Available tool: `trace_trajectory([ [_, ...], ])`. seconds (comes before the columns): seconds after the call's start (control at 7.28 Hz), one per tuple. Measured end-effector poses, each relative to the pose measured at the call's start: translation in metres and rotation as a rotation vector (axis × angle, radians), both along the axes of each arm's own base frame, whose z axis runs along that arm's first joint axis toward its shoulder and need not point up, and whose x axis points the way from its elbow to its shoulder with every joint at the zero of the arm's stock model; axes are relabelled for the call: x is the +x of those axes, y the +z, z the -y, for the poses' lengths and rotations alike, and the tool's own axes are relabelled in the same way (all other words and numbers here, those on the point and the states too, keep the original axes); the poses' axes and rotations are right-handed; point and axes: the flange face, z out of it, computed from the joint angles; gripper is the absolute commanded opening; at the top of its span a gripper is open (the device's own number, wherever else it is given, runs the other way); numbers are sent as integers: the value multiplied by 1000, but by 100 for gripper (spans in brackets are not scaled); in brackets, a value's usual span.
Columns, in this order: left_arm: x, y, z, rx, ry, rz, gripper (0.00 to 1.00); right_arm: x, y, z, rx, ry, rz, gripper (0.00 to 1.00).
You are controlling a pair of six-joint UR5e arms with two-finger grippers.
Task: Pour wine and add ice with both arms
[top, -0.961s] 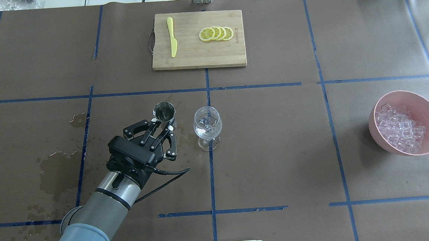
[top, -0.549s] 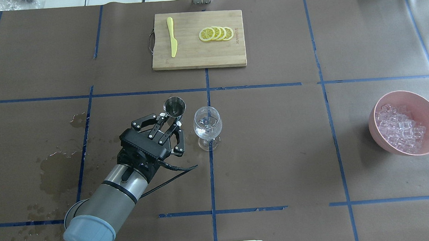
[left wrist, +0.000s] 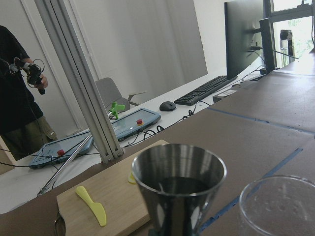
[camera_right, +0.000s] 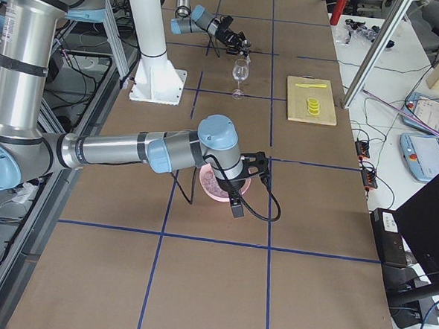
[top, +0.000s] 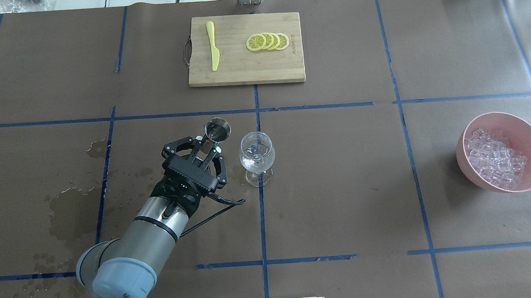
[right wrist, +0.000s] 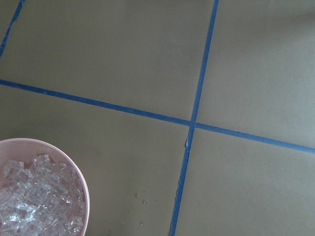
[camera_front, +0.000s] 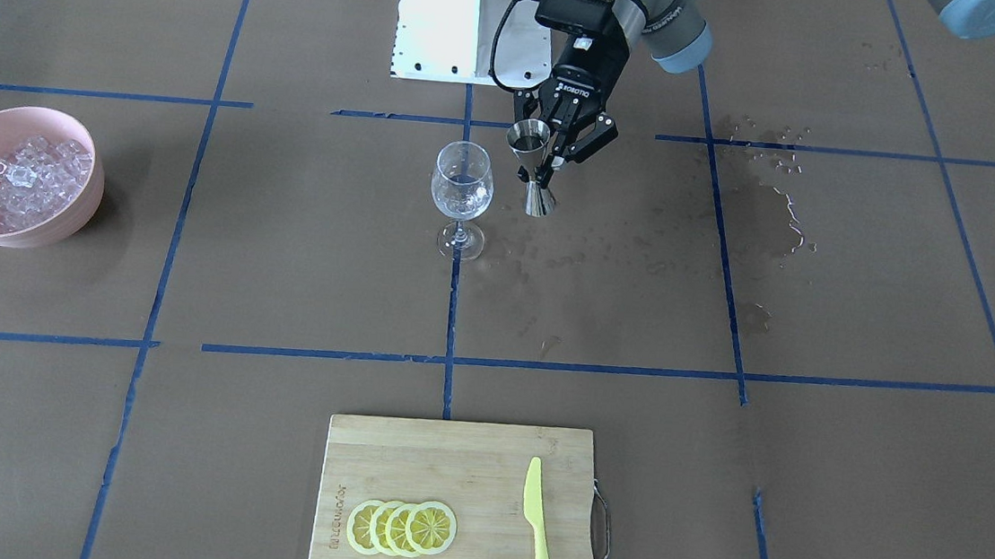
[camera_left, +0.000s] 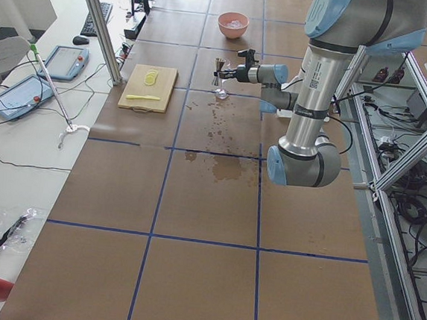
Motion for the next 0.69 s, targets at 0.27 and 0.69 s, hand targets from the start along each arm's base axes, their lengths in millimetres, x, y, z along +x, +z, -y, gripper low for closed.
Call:
trace_trajectory([
  [0.27,1,-13,3,71,-67,140,0,1,0,0,-2,4,0,100],
  [0.69,6,-31,4,151,-92,280,0,2,1,-1,-9,13,2,100],
])
